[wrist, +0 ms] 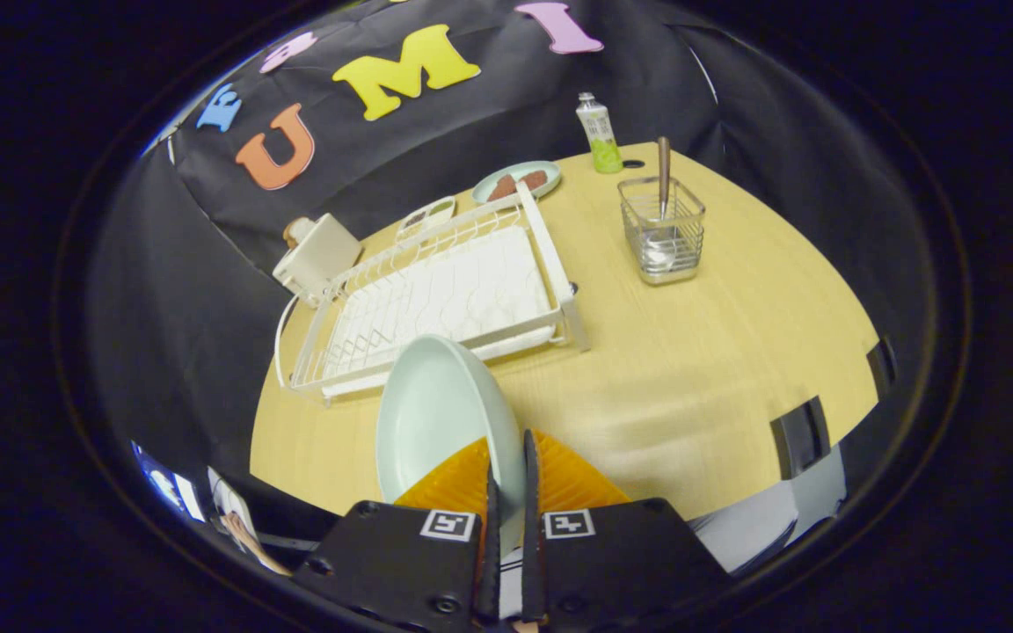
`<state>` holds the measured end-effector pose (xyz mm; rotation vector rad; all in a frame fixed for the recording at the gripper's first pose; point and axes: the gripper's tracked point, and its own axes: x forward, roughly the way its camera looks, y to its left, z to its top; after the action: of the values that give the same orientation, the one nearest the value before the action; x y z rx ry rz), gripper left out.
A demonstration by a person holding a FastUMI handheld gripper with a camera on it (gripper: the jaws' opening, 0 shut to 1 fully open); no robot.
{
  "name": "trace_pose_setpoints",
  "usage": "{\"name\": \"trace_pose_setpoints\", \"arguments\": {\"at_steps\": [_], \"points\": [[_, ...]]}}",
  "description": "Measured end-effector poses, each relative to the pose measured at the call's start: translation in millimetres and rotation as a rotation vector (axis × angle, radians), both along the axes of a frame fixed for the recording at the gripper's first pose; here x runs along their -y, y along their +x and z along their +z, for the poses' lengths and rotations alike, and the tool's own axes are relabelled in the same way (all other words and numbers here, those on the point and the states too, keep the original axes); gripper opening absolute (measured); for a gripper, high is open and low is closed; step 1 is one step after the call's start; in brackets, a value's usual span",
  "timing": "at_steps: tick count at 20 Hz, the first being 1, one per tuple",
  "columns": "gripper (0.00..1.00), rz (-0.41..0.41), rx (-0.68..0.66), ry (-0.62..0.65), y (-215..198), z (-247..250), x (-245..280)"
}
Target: Take the plate from the dish rack, then take the spoon from the basket and place it into the plate.
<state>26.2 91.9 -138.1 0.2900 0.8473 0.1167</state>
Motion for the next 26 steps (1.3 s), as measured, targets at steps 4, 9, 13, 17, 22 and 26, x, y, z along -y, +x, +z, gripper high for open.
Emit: {"name": "trace_pose_setpoints", "arguments": {"at_steps": [4,9,13,17,22,26], "points": [[0.16,0.015,0.002,-0.022,9.9,-26.2,8.7],[0.20,0.021,-0.002,-0.002,9.8,-44.0,28.0],[0.25,0.000,-0.003,-0.013,13.0,-52.5,42.1],[0.26,-0.011,0.064,-0.046,22.0,-42.5,50.7],[0.89,-0.083,0.298,-0.213,41.3,-8.8,95.3],[0.99,-0.090,0.476,-0.310,51.0,20.6,120.6]]}}
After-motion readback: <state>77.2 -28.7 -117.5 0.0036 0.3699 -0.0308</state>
